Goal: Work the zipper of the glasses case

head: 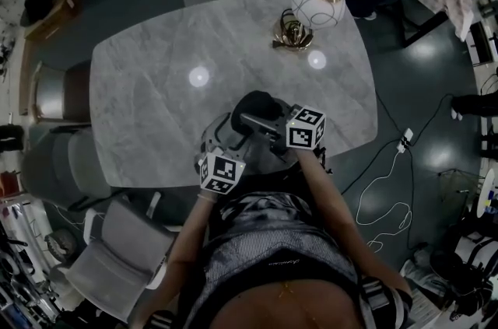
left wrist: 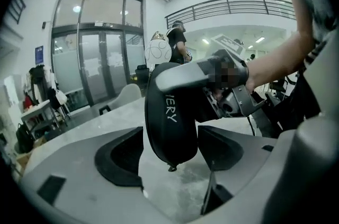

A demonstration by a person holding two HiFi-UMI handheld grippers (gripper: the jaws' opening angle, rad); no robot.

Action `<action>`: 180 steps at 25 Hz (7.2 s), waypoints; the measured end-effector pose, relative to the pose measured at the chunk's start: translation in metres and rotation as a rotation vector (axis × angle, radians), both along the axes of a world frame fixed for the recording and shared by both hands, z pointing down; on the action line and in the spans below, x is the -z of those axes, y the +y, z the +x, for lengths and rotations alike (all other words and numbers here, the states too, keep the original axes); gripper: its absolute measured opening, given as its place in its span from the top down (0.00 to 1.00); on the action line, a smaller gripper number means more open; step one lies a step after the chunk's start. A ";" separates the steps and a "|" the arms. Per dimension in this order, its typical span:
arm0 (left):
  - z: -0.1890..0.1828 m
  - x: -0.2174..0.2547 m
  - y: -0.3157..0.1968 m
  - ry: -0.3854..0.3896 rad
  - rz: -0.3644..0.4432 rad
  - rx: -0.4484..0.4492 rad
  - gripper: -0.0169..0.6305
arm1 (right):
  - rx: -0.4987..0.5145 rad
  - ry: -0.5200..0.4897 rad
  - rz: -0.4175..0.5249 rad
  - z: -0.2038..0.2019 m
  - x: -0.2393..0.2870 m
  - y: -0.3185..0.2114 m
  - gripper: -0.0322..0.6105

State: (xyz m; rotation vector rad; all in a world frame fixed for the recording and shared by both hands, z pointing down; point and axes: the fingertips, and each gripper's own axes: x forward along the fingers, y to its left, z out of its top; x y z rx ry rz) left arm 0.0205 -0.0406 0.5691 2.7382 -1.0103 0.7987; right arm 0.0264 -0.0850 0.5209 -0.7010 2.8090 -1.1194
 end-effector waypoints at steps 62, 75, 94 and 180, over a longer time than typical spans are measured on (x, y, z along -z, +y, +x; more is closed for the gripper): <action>0.011 -0.121 0.025 -0.477 -0.259 -0.486 0.54 | 0.108 0.726 -0.054 0.080 -0.128 0.049 0.44; 0.012 -0.134 0.025 -0.538 -0.292 -0.469 0.54 | 0.324 1.077 0.063 0.066 -0.143 0.041 0.62; 0.009 -0.079 0.006 -0.279 -0.263 -0.193 0.84 | 0.465 1.115 0.149 0.058 -0.140 0.041 0.69; 0.041 0.171 -0.056 0.432 0.031 0.151 0.96 | -0.086 0.404 0.519 0.051 0.136 -0.003 0.84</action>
